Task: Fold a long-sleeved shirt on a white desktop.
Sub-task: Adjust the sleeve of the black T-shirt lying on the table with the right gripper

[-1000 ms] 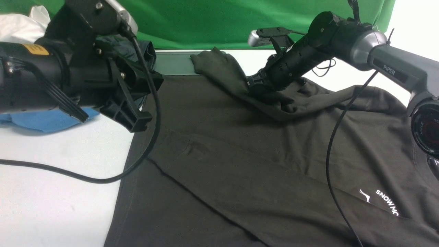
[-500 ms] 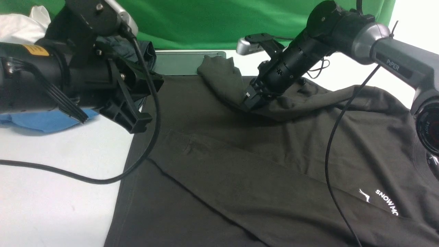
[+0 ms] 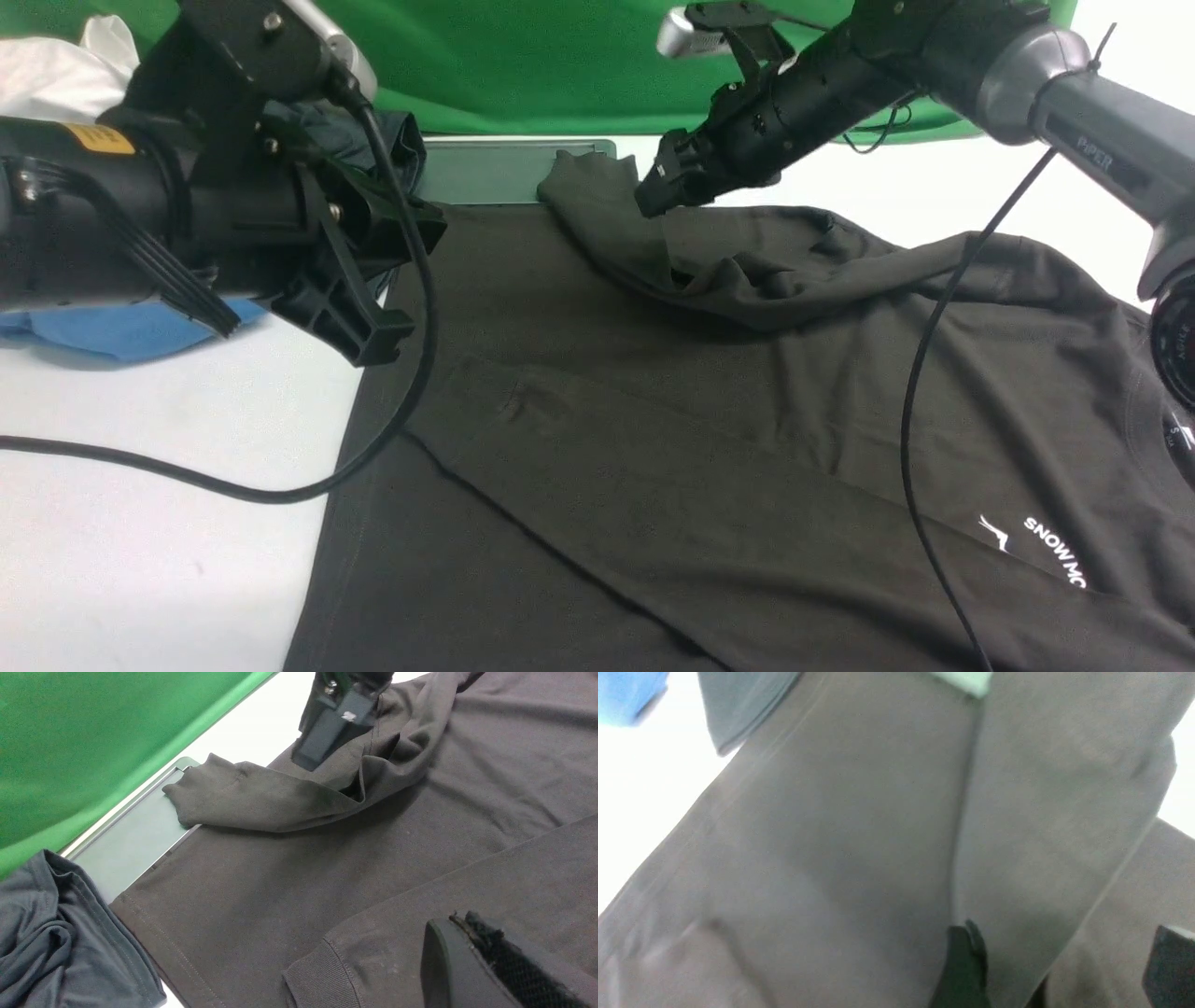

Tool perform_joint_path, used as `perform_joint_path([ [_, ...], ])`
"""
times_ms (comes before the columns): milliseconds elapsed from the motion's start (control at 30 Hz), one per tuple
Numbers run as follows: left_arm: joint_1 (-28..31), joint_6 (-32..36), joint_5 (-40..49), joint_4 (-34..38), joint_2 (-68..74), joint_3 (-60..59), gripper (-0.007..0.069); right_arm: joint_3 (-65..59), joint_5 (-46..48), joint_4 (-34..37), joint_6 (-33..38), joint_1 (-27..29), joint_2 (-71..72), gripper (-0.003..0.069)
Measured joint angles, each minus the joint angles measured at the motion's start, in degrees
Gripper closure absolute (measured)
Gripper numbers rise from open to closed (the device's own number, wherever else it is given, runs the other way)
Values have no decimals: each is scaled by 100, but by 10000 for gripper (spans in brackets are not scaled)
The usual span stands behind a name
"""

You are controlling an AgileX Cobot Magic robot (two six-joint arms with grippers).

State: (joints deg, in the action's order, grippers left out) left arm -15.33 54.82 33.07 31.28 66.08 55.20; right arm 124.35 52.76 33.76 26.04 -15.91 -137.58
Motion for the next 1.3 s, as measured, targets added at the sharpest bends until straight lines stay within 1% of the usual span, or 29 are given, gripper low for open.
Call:
perform_joint_path([
  [133,0,0,0,0,0,0,603,0,-363,-1,-116,0,-299,151],
  [233,0,0,0,0,0,0,603,0,-436,124,-121,0,-450,165],
  [400,0,0,0,0,0,0,603,0,-499,718,-127,0,-642,226],
  [600,0,0,0,0,0,0,603,0,-681,851,-159,0,-659,272],
  [667,0,0,0,0,0,0,603,0,-749,885,-311,0,-659,292],
  [833,0,0,0,5,0,0,603,0,-806,903,-516,0,-659,285],
  [1033,0,0,0,5,0,0,603,0,-974,746,-977,0,-671,246],
  [1300,0,0,-49,5,0,0,603,7,-1075,732,-1024,-52,-826,241],
])
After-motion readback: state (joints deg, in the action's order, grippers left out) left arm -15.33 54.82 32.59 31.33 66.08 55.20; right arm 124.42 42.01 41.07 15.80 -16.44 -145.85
